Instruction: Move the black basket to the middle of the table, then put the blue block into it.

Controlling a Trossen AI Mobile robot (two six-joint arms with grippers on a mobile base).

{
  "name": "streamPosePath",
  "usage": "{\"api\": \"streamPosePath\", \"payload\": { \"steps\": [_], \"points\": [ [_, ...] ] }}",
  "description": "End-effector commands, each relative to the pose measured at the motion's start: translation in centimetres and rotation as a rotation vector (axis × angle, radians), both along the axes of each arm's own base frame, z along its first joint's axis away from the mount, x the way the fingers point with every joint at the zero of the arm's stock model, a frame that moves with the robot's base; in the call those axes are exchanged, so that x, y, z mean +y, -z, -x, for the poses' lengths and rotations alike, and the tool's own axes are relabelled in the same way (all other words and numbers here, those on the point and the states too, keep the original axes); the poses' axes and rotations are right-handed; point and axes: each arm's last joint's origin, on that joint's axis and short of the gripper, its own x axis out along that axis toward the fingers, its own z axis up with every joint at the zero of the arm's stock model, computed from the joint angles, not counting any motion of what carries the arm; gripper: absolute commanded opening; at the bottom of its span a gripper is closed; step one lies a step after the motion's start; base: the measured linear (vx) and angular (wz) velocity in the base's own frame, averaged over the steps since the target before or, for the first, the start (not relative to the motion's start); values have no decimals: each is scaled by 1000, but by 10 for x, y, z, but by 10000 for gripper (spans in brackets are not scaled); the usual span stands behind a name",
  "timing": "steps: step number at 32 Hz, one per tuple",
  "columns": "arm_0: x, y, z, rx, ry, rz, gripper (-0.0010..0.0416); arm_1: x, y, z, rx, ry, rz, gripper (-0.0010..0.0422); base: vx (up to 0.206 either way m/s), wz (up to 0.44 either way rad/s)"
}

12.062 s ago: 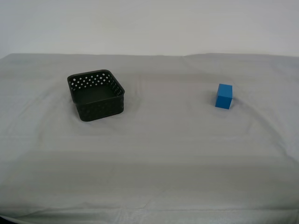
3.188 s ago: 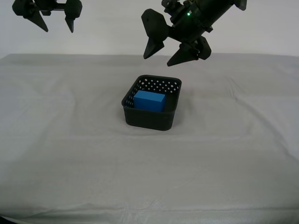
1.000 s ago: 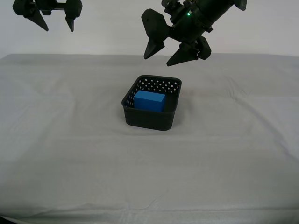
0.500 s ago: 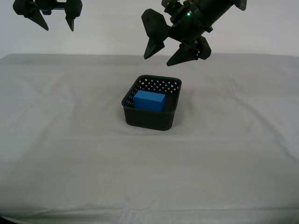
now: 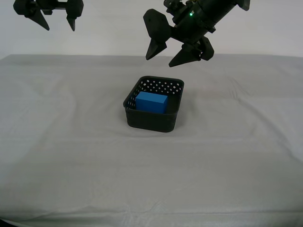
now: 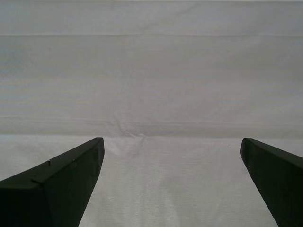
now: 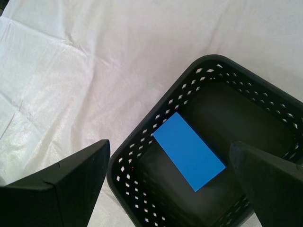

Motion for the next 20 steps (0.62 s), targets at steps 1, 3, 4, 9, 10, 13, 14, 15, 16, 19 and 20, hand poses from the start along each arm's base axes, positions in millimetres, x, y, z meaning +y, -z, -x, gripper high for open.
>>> {"api": "streamPosePath", "payload": {
  "steps": [1, 3, 4, 9, 10, 13, 14, 15, 16, 19, 20],
  "points": [
    [0, -1, 0, -1, -2, -5, 355, 0, -1, 0, -3, 1, 0, 398, 0, 0],
    [0, -1, 0, -1, -2, -5, 355, 0, -1, 0, -5, 1, 0, 398, 0, 0],
    [0, -1, 0, -1, -2, -5, 355, 0, -1, 0, -5, 1, 0, 398, 0, 0],
    [0, -1, 0, -1, -2, -5, 355, 0, -1, 0, -5, 1, 0, 398, 0, 0],
    [0, -1, 0, -1, -2, -4, 355, 0, -1, 0, -5, 1, 0, 398, 0, 0],
    [0, -1, 0, -1, -2, -4, 355, 0, -1, 0, -5, 1, 0, 398, 0, 0],
    [0, -1, 0, -1, -2, -5, 354, 0, -1, 0, -5, 1, 0, 398, 0, 0],
    [0, -1, 0, -1, -2, -4, 355, 0, -1, 0, -5, 1, 0, 398, 0, 0],
    [0, -1, 0, -1, -2, -5, 355, 0, -1, 0, -5, 1, 0, 398, 0, 0],
    [0, -1, 0, -1, -2, -5, 355, 0, -1, 0, -5, 1, 0, 398, 0, 0],
    [0, -1, 0, -1, -2, -5, 355, 0, -1, 0, -5, 1, 0, 398, 0, 0]
  ]
}}
